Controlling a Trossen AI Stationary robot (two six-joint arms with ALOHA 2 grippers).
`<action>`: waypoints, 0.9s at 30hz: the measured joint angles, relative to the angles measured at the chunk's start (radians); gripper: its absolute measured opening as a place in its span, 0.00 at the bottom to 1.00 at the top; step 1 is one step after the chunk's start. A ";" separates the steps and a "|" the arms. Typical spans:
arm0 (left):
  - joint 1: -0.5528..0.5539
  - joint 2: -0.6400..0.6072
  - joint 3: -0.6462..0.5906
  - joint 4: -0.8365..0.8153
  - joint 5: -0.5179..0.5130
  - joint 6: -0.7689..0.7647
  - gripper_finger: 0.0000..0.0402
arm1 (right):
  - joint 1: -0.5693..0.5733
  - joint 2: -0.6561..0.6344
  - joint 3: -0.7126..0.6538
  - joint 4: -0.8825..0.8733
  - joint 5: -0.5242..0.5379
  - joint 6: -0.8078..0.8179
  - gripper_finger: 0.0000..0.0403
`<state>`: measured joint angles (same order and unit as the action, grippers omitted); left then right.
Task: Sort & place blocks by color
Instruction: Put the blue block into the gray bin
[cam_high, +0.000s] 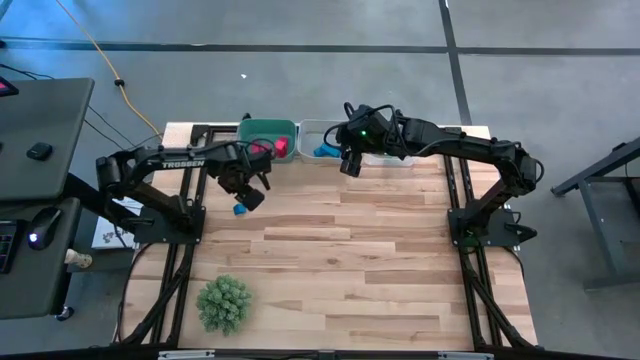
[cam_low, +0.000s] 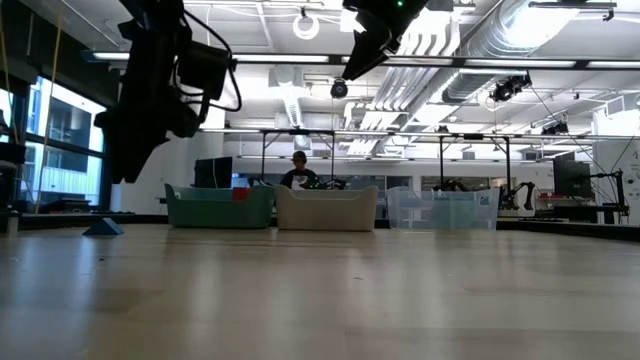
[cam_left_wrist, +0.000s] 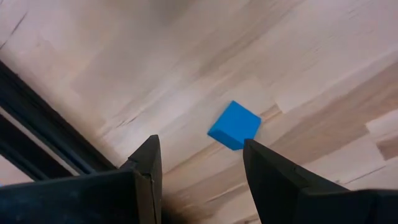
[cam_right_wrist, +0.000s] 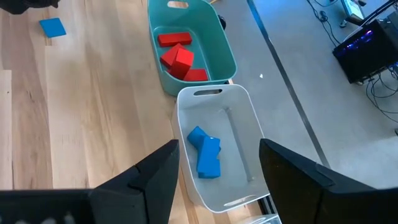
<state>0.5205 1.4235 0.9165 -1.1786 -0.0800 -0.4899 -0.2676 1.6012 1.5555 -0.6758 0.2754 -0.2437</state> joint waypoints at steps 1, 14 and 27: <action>0.000 0.000 -0.008 0.007 0.003 0.005 0.36 | 0.000 0.000 0.000 0.000 0.000 0.000 0.53; 0.000 0.001 -0.095 0.104 0.099 0.038 0.36 | 0.000 0.000 0.000 0.000 0.001 0.026 0.53; -0.001 0.002 -0.153 0.132 0.105 0.102 0.36 | 0.000 0.000 0.000 0.000 0.001 0.027 0.53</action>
<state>0.5193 1.4256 0.7635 -1.0469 0.0252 -0.3882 -0.2676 1.6012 1.5555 -0.6754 0.2768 -0.2169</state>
